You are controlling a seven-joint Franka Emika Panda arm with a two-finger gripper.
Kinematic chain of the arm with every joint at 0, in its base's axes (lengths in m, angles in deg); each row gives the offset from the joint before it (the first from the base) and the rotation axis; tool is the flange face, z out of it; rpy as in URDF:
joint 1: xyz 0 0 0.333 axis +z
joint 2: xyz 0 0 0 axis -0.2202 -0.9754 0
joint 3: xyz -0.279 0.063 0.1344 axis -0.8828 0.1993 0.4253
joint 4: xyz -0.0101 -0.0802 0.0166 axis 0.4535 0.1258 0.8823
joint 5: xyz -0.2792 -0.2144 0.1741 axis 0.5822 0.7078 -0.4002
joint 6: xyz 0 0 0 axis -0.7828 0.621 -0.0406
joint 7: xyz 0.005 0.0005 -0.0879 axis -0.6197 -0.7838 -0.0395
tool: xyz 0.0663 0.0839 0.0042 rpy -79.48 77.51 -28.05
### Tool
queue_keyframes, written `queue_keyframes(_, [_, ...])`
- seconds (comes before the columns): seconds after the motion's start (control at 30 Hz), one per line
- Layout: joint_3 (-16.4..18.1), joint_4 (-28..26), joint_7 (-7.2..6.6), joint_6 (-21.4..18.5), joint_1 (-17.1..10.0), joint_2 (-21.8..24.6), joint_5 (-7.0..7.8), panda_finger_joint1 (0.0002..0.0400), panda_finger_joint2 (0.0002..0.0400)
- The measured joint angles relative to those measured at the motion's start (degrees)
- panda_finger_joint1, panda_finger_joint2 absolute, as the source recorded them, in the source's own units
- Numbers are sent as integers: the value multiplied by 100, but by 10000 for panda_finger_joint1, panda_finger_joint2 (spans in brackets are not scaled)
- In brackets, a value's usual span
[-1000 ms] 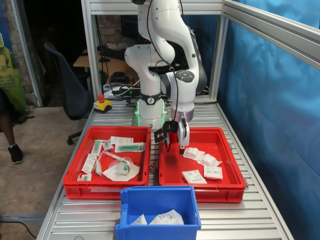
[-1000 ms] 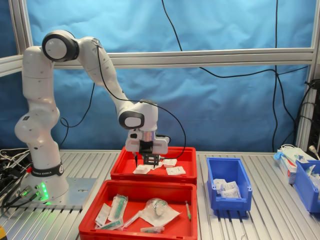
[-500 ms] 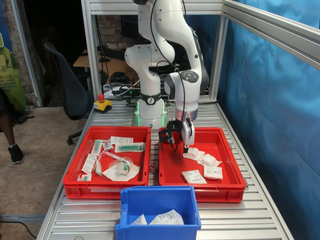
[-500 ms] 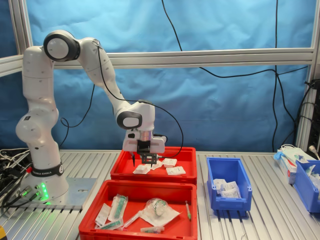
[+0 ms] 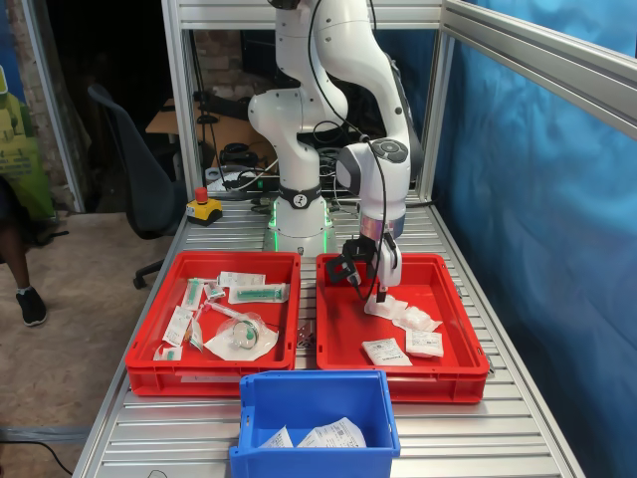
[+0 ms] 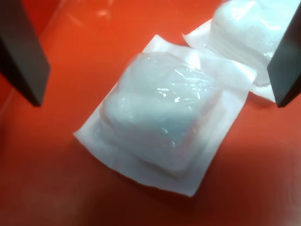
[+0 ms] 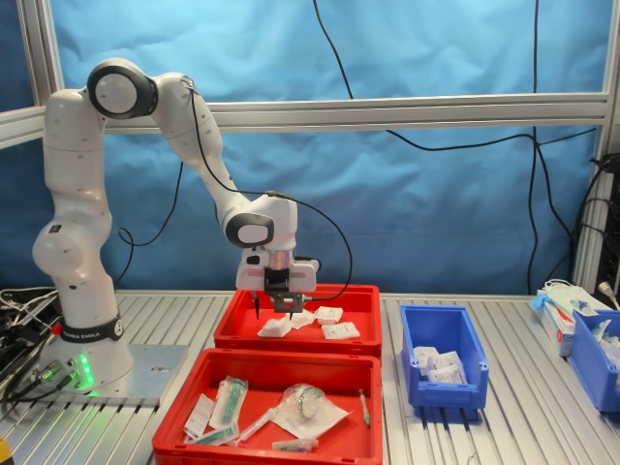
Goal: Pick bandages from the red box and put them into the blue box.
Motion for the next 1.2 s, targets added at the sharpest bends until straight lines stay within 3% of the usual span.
queue_keyframes(0.53, [4, 15, 0, 435, 104, -410, 0, 400, 400])
queue_keyframes(1.2, [4, -14, 0, 602, 123, -656, 0, 400, 400])
